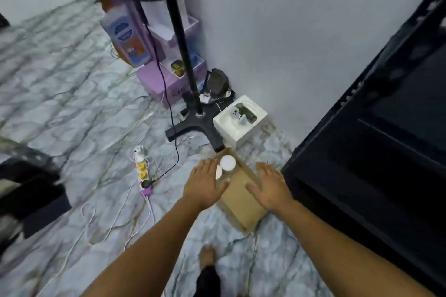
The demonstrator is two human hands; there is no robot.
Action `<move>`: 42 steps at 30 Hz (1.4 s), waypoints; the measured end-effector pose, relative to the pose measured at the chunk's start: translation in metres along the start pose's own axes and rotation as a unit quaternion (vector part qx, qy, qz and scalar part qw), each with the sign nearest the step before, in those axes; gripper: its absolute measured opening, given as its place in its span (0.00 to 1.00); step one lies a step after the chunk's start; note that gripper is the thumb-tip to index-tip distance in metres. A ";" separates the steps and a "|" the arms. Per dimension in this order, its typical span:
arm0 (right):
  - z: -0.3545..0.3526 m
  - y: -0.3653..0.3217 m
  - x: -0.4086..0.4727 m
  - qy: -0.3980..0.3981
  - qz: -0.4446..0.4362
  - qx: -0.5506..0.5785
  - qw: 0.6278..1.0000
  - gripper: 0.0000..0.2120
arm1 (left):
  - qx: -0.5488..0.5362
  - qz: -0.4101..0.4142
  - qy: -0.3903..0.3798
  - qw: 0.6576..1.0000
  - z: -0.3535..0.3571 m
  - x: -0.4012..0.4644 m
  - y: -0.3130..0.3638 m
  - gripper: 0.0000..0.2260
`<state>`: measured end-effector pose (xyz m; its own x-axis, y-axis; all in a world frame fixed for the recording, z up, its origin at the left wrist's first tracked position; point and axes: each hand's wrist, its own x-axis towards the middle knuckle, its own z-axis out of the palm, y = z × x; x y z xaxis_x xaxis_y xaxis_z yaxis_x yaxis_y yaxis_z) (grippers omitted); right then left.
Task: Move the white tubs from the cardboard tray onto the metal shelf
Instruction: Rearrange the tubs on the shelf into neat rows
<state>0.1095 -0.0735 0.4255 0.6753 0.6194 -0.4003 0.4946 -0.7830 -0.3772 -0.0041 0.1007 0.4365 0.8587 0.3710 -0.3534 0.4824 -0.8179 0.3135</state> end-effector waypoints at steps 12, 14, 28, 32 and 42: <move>0.201 0.065 0.211 0.014 -0.047 -0.009 0.999 0.42 | -0.018 -0.013 0.010 1.000 0.200 0.161 -0.126 0.34; 0.237 0.078 0.248 0.027 -0.060 -0.019 0.998 0.43 | -0.014 -0.017 0.010 1.000 0.238 0.187 -0.142 0.35; 0.362 0.142 0.394 0.025 -0.121 -0.116 0.985 0.49 | 0.000 -0.001 0.037 0.999 0.387 0.292 -0.207 0.42; 0.372 0.144 0.404 0.051 -0.118 -0.070 0.989 0.48 | -0.011 -0.001 0.074 0.997 0.399 0.302 -0.203 0.41; 0.396 0.175 0.373 0.124 -0.089 0.077 0.985 0.51 | -0.092 -0.036 -0.012 0.995 0.390 0.318 -0.200 0.52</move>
<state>0.2315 0.0433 -0.1202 0.7087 0.6974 -0.1067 0.5406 -0.6339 -0.5530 0.1048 0.2110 -0.0821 0.8174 0.4132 -0.4013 0.5681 -0.6938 0.4427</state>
